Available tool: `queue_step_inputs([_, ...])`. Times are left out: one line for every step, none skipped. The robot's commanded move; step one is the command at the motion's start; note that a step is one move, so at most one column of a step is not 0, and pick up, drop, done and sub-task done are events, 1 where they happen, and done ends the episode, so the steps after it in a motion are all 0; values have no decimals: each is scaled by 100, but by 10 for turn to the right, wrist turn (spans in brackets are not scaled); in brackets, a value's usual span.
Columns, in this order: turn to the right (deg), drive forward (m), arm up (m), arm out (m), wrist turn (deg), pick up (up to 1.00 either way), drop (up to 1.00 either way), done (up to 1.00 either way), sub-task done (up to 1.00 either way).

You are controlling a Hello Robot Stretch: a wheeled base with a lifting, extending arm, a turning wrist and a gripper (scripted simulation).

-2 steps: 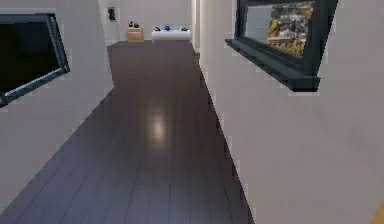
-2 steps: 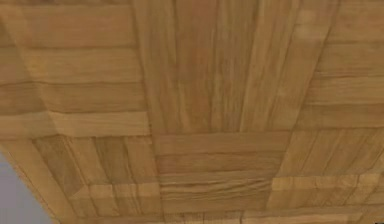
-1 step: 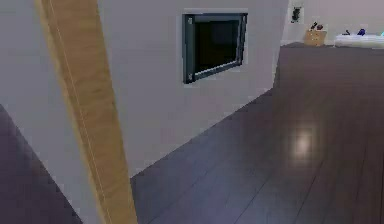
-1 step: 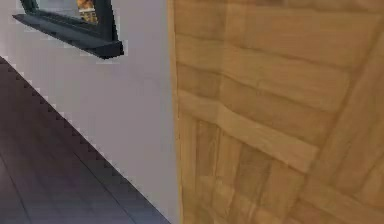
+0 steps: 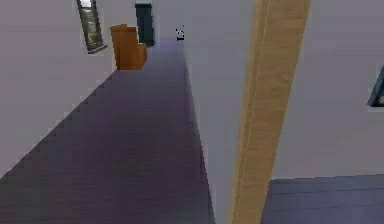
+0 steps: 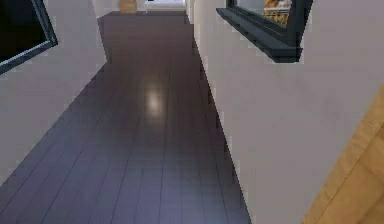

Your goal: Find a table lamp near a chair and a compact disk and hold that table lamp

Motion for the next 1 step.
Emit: queue_step_inputs([-30,0,0,0,0,0,0,0,0])
